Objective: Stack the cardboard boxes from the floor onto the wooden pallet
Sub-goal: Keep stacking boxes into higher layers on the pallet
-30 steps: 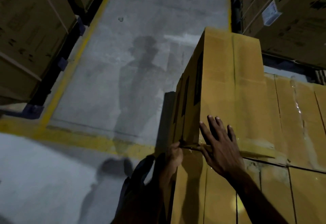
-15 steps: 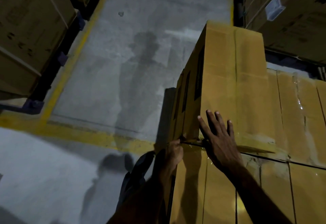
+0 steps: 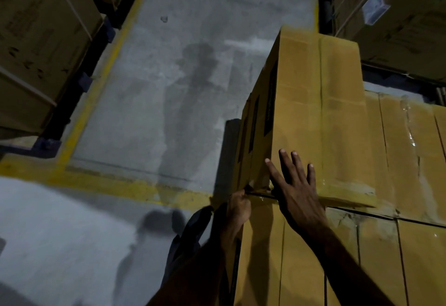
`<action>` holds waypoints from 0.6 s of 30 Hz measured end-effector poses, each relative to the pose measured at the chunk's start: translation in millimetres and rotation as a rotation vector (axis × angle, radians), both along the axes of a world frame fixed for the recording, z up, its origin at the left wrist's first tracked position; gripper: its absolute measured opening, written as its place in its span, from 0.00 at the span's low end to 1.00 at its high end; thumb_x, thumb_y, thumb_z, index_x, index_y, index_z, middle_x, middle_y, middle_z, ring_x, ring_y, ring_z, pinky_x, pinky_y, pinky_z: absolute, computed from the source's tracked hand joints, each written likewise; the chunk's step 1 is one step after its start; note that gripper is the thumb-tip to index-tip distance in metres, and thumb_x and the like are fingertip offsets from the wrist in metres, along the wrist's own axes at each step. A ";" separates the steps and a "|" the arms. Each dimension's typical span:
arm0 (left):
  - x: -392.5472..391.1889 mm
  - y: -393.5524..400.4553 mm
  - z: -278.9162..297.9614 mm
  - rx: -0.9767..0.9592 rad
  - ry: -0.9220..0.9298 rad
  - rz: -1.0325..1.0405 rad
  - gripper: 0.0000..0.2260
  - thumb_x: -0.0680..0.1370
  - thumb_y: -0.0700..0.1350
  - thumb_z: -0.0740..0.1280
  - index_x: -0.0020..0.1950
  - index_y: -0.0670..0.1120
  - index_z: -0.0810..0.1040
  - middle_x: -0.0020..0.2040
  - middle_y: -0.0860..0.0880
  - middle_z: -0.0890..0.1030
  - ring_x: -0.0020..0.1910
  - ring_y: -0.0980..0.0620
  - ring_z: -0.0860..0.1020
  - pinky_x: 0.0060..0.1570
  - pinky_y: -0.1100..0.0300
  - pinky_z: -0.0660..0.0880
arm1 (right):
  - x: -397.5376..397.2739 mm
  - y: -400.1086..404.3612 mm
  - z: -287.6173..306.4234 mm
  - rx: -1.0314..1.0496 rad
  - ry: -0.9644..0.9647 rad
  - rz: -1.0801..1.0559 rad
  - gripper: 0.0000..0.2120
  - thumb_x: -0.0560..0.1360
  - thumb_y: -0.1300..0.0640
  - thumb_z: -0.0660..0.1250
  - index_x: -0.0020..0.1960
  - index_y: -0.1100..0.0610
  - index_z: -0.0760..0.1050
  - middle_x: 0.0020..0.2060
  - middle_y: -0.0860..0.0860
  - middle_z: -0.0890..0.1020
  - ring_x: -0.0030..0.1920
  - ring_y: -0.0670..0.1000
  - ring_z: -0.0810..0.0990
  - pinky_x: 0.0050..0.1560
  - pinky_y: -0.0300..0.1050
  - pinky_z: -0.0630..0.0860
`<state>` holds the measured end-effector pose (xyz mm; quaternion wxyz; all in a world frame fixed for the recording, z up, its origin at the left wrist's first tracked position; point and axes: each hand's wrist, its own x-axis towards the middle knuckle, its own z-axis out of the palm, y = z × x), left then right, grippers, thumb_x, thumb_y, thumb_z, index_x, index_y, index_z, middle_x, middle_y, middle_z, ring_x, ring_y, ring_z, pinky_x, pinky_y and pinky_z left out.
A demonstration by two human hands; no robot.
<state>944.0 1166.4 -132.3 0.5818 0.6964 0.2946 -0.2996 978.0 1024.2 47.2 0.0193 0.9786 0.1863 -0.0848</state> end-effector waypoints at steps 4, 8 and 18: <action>5.7 -1.0 4.8 -0.065 0.075 -0.020 0.19 0.87 0.41 0.57 0.74 0.56 0.75 0.53 0.46 0.83 0.35 0.56 0.76 0.29 0.63 0.71 | 0.4 -1.4 -3.5 0.003 0.013 -0.014 0.46 0.79 0.52 0.71 0.85 0.45 0.43 0.85 0.56 0.42 0.85 0.62 0.40 0.79 0.74 0.48; 6.5 3.3 13.4 -0.076 0.094 -0.053 0.21 0.85 0.38 0.58 0.77 0.52 0.73 0.52 0.46 0.81 0.36 0.56 0.76 0.27 0.66 0.70 | 0.1 -4.5 -0.9 0.029 0.029 -0.021 0.38 0.80 0.46 0.61 0.86 0.46 0.47 0.85 0.57 0.44 0.85 0.62 0.41 0.78 0.76 0.52; 7.9 20.8 56.5 -0.084 0.012 -0.074 0.14 0.82 0.50 0.67 0.67 0.51 0.82 0.60 0.44 0.84 0.55 0.47 0.82 0.57 0.49 0.81 | -16.4 -15.6 3.5 0.080 -0.043 -0.071 0.35 0.85 0.38 0.54 0.87 0.48 0.47 0.86 0.54 0.47 0.85 0.58 0.46 0.80 0.70 0.55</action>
